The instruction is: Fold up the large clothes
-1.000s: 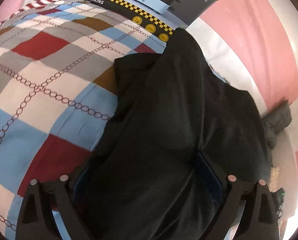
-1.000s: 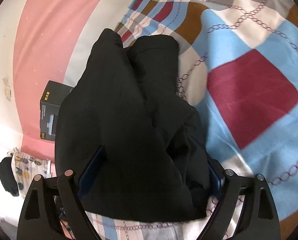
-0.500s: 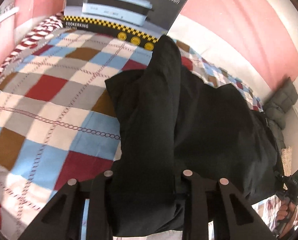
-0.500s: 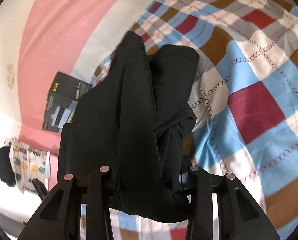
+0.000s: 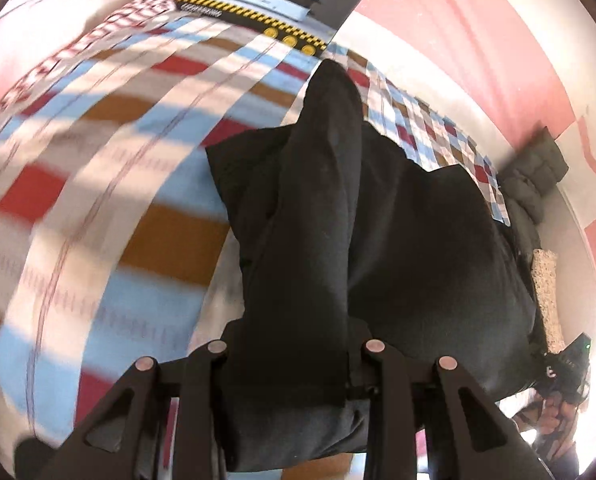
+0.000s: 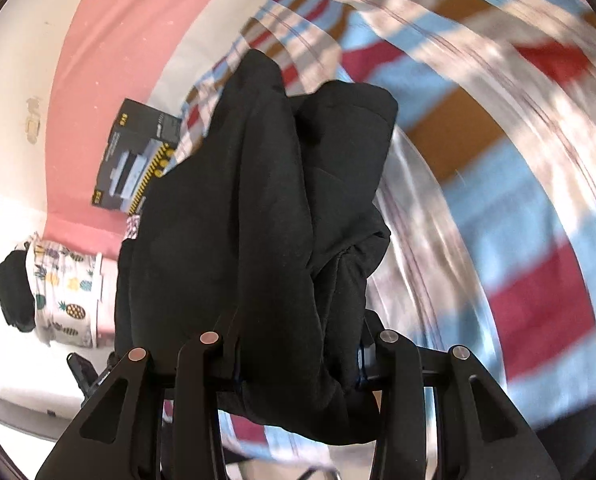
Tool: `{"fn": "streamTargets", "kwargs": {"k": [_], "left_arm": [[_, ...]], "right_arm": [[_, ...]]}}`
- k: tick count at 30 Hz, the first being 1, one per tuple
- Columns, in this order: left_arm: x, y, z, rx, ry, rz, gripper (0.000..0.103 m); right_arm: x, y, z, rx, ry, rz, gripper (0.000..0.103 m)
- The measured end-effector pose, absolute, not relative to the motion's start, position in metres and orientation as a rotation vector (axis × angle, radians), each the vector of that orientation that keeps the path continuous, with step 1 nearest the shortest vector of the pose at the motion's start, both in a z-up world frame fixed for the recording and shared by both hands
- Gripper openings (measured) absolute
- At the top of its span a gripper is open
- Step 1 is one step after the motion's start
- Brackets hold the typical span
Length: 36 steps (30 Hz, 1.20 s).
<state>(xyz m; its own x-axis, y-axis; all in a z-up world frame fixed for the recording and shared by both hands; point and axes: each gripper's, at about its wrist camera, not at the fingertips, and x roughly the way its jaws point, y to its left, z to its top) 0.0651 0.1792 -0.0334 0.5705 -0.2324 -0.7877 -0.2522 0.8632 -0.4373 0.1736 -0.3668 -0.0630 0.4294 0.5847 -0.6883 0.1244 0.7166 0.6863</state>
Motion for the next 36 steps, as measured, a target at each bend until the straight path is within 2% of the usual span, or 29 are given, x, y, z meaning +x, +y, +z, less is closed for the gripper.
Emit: {"fn": "streamTargets", "kwargs": {"k": [11, 18, 28, 32, 36], "left_arm": [[-0.004, 0.169, -0.038, -0.557, 0.973, 0.023, 0.033], [-0.006, 0.168, -0.034, -0.525, 0.985, 0.05, 0.044], [-0.009, 0.17, -0.018, -0.508, 1.002, 0.057, 0.048], [-0.008, 0.171, -0.018, -0.5, 1.016, 0.065, 0.052], [-0.008, 0.173, -0.013, -0.483, 1.013, 0.112, 0.054]], "right_arm": [[0.104, -0.376, -0.066, 0.757, 1.122, 0.302, 0.04], [0.103, -0.377, -0.067, 0.719, 1.134, 0.27, 0.054], [0.092, -0.392, -0.039, 0.627, 1.06, 0.16, 0.064], [0.093, -0.403, -0.017, 0.59, 0.971, 0.132, 0.065], [0.107, -0.393, -0.014, 0.537, 0.965, 0.152, 0.065]]}}
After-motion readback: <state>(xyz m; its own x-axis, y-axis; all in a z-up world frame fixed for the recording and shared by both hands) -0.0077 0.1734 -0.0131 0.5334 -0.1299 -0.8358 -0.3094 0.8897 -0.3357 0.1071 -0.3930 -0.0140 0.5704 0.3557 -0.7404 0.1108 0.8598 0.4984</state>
